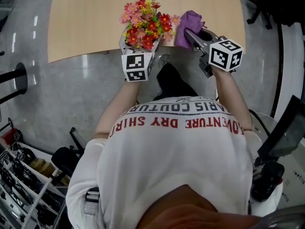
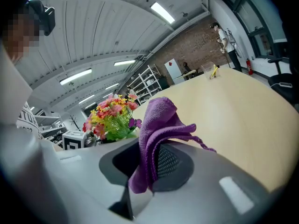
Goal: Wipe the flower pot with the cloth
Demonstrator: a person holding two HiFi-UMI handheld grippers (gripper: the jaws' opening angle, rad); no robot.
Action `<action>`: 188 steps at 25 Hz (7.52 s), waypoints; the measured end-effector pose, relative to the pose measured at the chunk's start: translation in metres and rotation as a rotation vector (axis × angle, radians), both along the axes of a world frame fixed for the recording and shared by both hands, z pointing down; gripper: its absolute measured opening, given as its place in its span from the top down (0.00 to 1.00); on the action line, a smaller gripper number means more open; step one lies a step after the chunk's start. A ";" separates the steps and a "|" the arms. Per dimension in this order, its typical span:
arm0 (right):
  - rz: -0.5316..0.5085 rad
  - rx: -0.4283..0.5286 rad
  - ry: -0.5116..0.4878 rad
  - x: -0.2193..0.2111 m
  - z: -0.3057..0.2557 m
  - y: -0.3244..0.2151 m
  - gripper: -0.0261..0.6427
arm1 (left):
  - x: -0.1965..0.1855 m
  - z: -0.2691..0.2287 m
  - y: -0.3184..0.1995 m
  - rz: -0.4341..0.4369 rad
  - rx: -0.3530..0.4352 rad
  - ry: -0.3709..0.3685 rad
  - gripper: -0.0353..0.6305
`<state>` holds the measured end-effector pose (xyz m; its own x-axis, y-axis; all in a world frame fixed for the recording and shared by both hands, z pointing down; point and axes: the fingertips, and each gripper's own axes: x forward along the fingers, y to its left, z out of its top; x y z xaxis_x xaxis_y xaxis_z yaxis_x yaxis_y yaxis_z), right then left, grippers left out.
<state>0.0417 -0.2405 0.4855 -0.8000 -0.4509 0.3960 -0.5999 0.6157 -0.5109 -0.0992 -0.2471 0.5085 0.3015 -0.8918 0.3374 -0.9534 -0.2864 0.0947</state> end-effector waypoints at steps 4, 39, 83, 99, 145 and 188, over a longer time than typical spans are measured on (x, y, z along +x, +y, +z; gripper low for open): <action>-0.070 0.006 -0.024 -0.017 -0.001 -0.019 0.89 | 0.006 0.005 0.000 0.164 0.000 0.003 0.18; -0.397 -0.153 0.205 -0.089 0.059 -0.069 0.90 | -0.002 0.008 -0.018 0.617 -0.092 -0.009 0.18; -0.016 0.024 0.028 -0.034 -0.021 -0.007 0.90 | -0.017 -0.005 0.009 0.170 -0.008 -0.080 0.21; -0.289 0.010 -0.069 -0.071 -0.012 -0.050 0.90 | -0.007 0.003 -0.003 0.572 -0.022 -0.084 0.21; -0.348 0.273 0.014 -0.049 -0.147 0.252 0.90 | 0.009 -0.171 0.255 0.373 -0.048 0.221 0.94; -0.542 0.430 -0.055 0.224 -0.245 0.706 0.89 | 0.305 -0.287 0.716 0.132 0.086 0.046 0.94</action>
